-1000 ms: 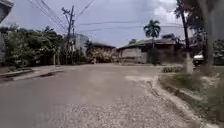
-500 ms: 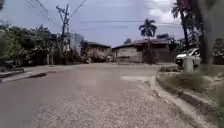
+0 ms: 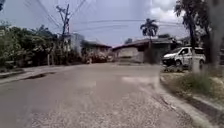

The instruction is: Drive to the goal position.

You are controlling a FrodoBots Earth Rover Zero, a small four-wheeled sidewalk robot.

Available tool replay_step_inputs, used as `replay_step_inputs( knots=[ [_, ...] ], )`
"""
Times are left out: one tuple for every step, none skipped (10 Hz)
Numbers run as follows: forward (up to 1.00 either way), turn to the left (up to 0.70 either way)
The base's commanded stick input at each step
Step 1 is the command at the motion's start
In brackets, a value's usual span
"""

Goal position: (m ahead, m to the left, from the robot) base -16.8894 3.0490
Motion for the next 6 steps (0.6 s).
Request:
replay_step_inputs(
  knots=[
    [0.0, 0.0],
    [0.0, 0.0],
    [0.0, 0.0],
    [0.0, 0.0],
    [0.0, 0.0],
    [0.0, 0.0]
  ],
)
